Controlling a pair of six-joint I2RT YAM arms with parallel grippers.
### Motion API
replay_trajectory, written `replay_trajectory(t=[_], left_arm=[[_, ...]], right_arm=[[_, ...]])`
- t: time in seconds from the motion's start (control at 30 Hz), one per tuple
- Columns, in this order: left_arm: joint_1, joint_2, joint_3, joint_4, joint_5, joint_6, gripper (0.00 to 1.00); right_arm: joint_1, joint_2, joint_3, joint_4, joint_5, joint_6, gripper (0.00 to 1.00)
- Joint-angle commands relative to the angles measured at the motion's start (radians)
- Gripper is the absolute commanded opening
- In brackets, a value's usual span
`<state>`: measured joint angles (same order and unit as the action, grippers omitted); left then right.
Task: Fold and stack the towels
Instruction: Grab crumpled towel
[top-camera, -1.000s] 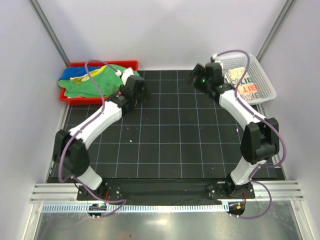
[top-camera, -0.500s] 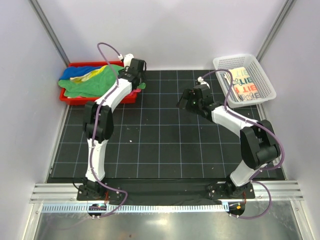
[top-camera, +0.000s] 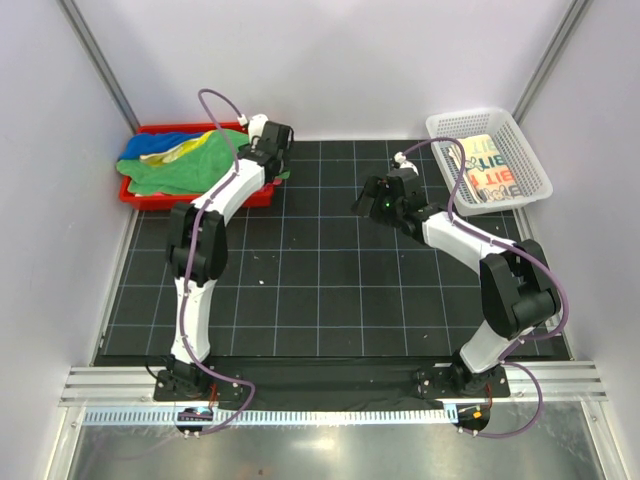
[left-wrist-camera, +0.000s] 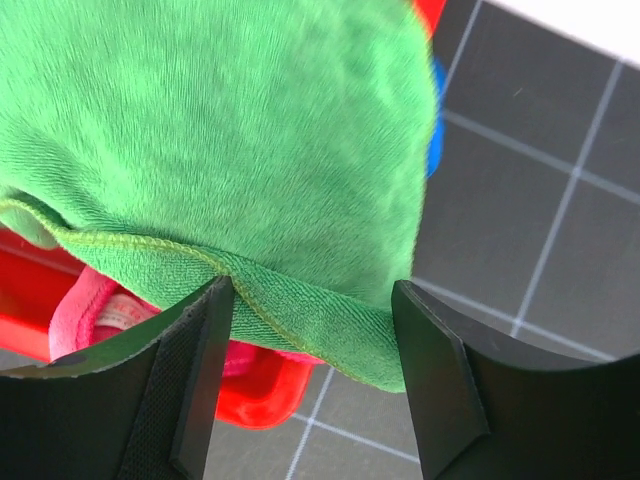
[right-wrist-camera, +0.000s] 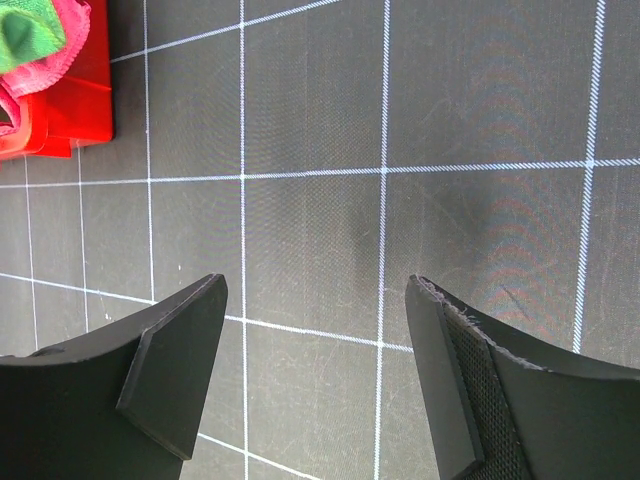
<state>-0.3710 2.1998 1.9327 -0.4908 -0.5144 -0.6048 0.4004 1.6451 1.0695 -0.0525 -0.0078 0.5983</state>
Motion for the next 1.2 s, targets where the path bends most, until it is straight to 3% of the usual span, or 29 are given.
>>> replay_trajectory(t=[0.0,0.17,0.3,0.43,0.6,0.73,0.9,1.1,1.17], left_arm=[[0.0,-0.069,-0.035,-0.003,-0.03,-0.018,0.68],[0.0,-0.063,-0.038,-0.002,-0.047,-0.018,0.63],[0.0,-0.075,-0.035,0.012,-0.045,-0.015,0.45],[0.0,-0.089,-0.018,0.02,-0.056,0.008,0.33],[0.0,-0.104,-0.001,0.021,-0.061,0.03,0.08],[-0.002,-0.144,0.008,0.021,-0.073,0.053,0.07],[-0.002,-0.184,0.005,0.023,-0.081,0.068,0.15],[-0.002,-0.212,0.0,0.04,-0.075,0.085,0.1],[0.0,-0.213,0.005,0.038,-0.072,0.094,0.24]], right_arm=[[0.009,0.007,0.03,0.046,-0.006,-0.008,0.79],[0.014,-0.001,0.029,0.048,-0.001,-0.005,0.78],[0.025,-0.002,0.03,0.046,0.003,-0.008,0.79],[0.028,0.001,0.033,0.048,0.003,-0.011,0.78],[0.028,-0.001,0.037,0.046,0.003,-0.012,0.78],[0.037,0.005,0.041,0.048,0.003,-0.017,0.78],[0.041,0.009,0.047,0.045,0.003,-0.025,0.78],[0.046,0.015,0.049,0.043,0.037,-0.028,0.78],[0.048,0.018,0.052,0.042,0.035,-0.031,0.78]])
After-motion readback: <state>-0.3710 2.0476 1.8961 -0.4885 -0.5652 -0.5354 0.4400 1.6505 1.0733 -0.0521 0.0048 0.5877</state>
